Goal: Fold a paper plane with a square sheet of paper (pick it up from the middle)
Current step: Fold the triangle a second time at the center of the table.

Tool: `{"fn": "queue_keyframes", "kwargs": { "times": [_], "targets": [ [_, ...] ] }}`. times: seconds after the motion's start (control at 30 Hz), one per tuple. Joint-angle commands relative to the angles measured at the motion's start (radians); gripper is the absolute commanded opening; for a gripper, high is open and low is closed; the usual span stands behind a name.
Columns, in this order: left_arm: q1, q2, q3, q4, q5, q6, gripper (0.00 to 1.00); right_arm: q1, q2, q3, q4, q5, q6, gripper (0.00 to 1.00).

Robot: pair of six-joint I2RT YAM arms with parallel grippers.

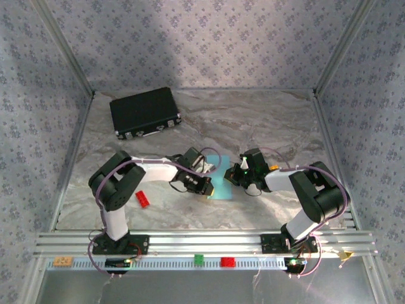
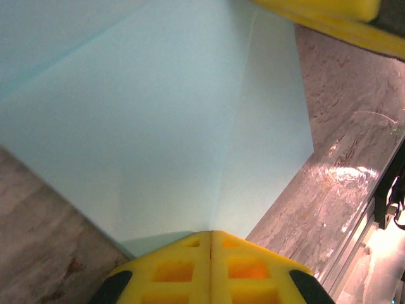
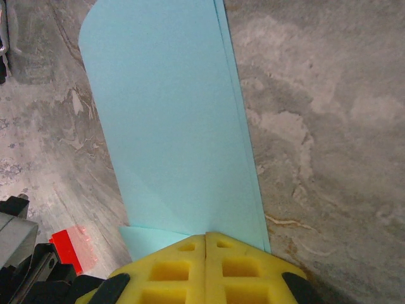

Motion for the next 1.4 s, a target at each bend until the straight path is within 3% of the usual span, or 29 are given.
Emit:
{"fn": "queue_keyframes", "kwargs": {
  "times": [0.0, 0.5, 0.77, 1.03, 1.37],
  "targets": [
    [-0.004, -0.021, -0.051, -0.088, -0.025, 0.007, 0.06, -0.008, 0.029, -0.024, -0.093, 0.061, -0.001, 0.0],
    [-0.007, -0.108, -0.112, -0.092, -0.064, -0.003, 0.02, -0.009, 0.012, -0.027, -0.099, 0.061, -0.003, 0.0],
    [-0.003, -0.195, -0.057, -0.078, -0.066, -0.02, 0.02, -0.008, 0.013, -0.021, -0.103, 0.06, -0.003, 0.0],
    [-0.003, -0.078, 0.035, -0.035, 0.045, -0.024, 0.02, -0.007, 0.015, -0.024, -0.102, 0.064, 0.0, 0.0],
    [-0.003, -0.037, -0.03, -0.076, 0.038, 0.007, 0.02, -0.009, 0.015, -0.027, -0.108, 0.067, -0.004, 0.0]
  ]
}}
